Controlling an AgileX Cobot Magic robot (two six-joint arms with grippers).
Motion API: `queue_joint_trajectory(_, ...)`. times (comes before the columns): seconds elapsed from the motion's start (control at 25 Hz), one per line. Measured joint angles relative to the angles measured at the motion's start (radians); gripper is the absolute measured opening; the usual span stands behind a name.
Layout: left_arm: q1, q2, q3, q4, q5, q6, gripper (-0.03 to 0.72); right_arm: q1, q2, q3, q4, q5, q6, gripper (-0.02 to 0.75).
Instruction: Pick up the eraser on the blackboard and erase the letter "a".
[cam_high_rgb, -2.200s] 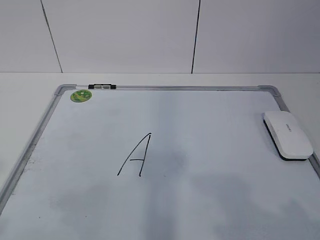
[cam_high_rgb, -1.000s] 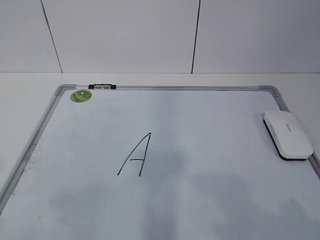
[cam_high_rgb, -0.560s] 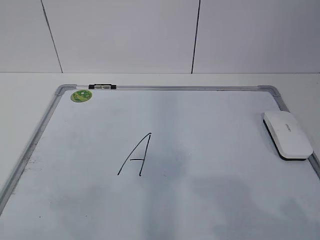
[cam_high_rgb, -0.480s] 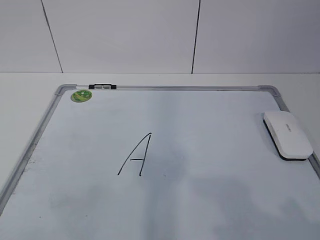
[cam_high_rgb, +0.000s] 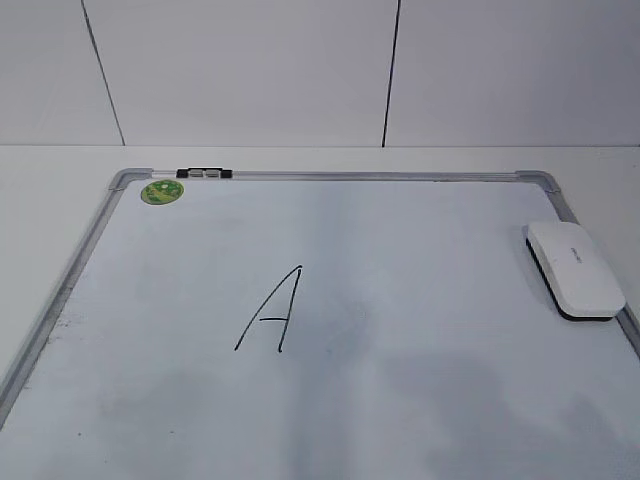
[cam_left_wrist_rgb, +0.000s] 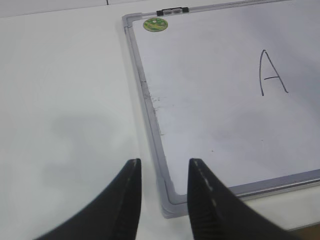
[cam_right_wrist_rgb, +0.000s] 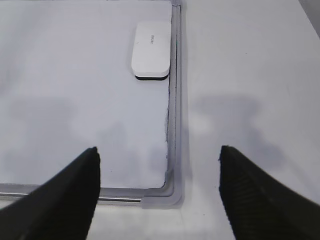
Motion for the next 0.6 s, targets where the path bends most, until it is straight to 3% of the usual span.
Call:
queue_joint_trajectory(0.24, 0.073, 0.000, 0.000, 0.000, 0.000, 0.000, 0.235, -0.043, 0.000, 0.000, 0.000, 0.000, 0.000, 0.592)
queue_joint_trajectory(0.6, 0.125, 0.000, 0.000, 0.000, 0.000, 0.000, 0.235, -0.158, 0.000, 0.000, 0.000, 0.000, 0.000, 0.592)
